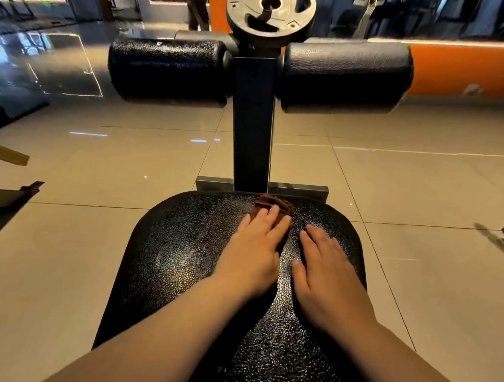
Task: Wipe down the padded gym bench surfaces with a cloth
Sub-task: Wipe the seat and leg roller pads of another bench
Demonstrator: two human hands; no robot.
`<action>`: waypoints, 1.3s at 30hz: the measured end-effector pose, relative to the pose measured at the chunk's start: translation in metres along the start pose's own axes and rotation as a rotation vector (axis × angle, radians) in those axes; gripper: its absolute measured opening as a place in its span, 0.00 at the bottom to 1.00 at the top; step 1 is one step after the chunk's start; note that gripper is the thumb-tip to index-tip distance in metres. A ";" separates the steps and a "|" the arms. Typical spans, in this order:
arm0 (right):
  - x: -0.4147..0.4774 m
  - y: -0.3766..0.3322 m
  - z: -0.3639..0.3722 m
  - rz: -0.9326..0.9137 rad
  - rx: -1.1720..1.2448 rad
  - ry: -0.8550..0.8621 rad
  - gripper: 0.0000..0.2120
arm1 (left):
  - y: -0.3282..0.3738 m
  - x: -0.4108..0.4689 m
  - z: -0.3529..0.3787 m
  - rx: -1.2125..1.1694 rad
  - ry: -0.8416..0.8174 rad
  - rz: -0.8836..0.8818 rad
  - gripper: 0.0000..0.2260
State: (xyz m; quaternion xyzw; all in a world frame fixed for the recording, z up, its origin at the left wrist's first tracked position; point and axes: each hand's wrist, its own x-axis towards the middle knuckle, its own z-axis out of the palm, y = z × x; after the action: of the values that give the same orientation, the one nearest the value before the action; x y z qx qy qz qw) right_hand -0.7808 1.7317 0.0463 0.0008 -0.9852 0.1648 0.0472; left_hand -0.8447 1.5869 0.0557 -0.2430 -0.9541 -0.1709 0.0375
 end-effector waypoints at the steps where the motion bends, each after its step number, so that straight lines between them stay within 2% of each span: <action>1: 0.000 0.000 0.000 0.001 0.006 -0.003 0.29 | -0.010 0.000 -0.002 0.002 -0.011 0.044 0.32; 3: 0.000 0.000 0.001 -0.006 0.013 0.003 0.28 | -0.030 0.010 -0.002 0.023 0.013 -0.048 0.32; 6: 0.000 0.002 0.004 -0.013 0.013 0.005 0.29 | -0.025 0.030 0.000 -0.007 0.076 -0.397 0.33; 7: -0.001 0.002 0.005 -0.012 0.019 0.003 0.29 | -0.014 0.035 0.002 -0.001 0.104 -0.434 0.33; 9: -0.001 0.002 0.006 -0.012 0.028 0.007 0.31 | 0.010 0.039 0.011 0.022 0.144 -0.338 0.32; 11: 0.000 0.003 0.007 -0.019 0.018 0.005 0.38 | 0.024 0.035 0.016 -0.021 0.108 -0.127 0.31; 13: -0.001 0.002 0.007 -0.013 0.019 0.005 0.36 | 0.020 0.028 0.012 -0.066 0.019 0.032 0.31; 14: -0.001 0.001 0.006 0.001 0.038 0.015 0.34 | 0.012 0.027 0.009 -0.074 0.003 0.051 0.30; 15: -0.001 0.000 0.005 0.020 0.060 0.024 0.32 | 0.003 0.026 0.005 -0.061 0.013 0.012 0.30; 18: -0.001 0.001 0.005 0.057 0.053 0.016 0.31 | -0.005 0.033 0.004 0.015 0.031 -0.270 0.29; 19: 0.000 0.001 0.006 0.056 0.046 0.008 0.31 | 0.002 0.036 0.008 0.023 0.030 -0.297 0.30; 23: -0.001 -0.001 0.003 0.049 0.030 0.006 0.30 | 0.021 0.032 0.019 0.004 0.014 -0.123 0.27; 26: -0.001 -0.001 0.002 0.035 0.022 0.020 0.30 | -0.004 0.029 0.011 0.168 0.012 -0.039 0.25; 28: -0.002 -0.001 0.002 0.036 0.017 0.018 0.31 | -0.019 0.034 0.005 0.258 0.059 -0.171 0.26; 30: -0.002 -0.001 0.002 0.034 0.005 0.018 0.31 | -0.020 0.040 0.003 0.198 0.096 -0.354 0.27; 31: -0.002 0.000 0.002 0.034 0.001 0.017 0.30 | -0.014 0.042 0.004 0.129 0.095 -0.385 0.28; 32: -0.002 0.000 0.001 0.034 0.000 0.013 0.30 | -0.005 0.042 0.005 0.064 0.087 -0.359 0.29; 34: -0.001 -0.001 0.001 0.036 0.000 0.014 0.30 | 0.008 0.035 0.008 -0.013 0.059 -0.168 0.28; 36: -0.001 -0.001 0.001 0.031 -0.017 0.021 0.30 | 0.002 0.023 0.005 0.019 0.001 0.013 0.28; 37: 0.000 -0.001 0.002 0.027 -0.033 0.020 0.30 | -0.009 0.020 0.003 0.073 -0.009 0.027 0.28; 39: 0.001 -0.001 0.003 0.025 -0.061 0.014 0.30 | -0.036 0.024 -0.003 0.181 0.021 -0.126 0.29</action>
State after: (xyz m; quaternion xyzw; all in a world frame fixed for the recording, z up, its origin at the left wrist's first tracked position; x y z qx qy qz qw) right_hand -0.7819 1.7303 0.0439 -0.0139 -0.9893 0.1354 0.0522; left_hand -0.8829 1.5667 0.0514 -0.1766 -0.9786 -0.0884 0.0587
